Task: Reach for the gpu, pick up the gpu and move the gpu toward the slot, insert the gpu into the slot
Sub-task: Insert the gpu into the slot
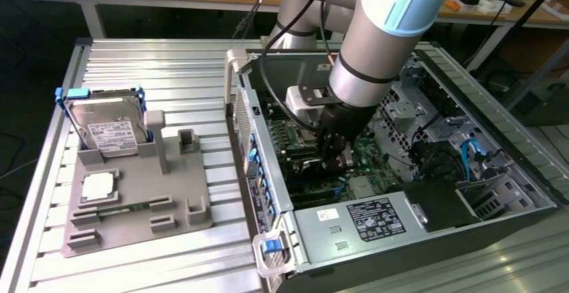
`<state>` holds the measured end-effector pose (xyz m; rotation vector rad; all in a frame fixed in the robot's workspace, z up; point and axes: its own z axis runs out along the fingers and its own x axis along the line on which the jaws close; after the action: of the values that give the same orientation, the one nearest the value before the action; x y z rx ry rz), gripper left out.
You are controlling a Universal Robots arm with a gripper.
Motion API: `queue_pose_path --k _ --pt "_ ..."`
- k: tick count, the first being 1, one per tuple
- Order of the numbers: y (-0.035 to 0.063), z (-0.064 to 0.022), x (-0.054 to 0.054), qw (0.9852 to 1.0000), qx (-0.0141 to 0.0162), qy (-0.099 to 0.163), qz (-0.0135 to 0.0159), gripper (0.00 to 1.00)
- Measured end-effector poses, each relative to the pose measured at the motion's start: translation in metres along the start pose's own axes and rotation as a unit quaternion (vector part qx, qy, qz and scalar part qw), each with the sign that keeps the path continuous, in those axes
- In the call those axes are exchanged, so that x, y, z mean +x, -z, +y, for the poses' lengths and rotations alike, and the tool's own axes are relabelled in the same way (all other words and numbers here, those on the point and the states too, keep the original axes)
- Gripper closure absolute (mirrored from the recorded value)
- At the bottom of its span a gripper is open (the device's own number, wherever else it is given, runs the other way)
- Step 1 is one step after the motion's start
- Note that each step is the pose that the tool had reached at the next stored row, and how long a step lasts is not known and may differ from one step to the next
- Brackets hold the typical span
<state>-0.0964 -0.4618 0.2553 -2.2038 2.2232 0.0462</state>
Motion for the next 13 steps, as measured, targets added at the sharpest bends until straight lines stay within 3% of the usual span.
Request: queue_pose_path --k 13 --pt "-0.0027 0.0000 0.0000 1.0000 0.0001 0.000 -0.0002 0.73"
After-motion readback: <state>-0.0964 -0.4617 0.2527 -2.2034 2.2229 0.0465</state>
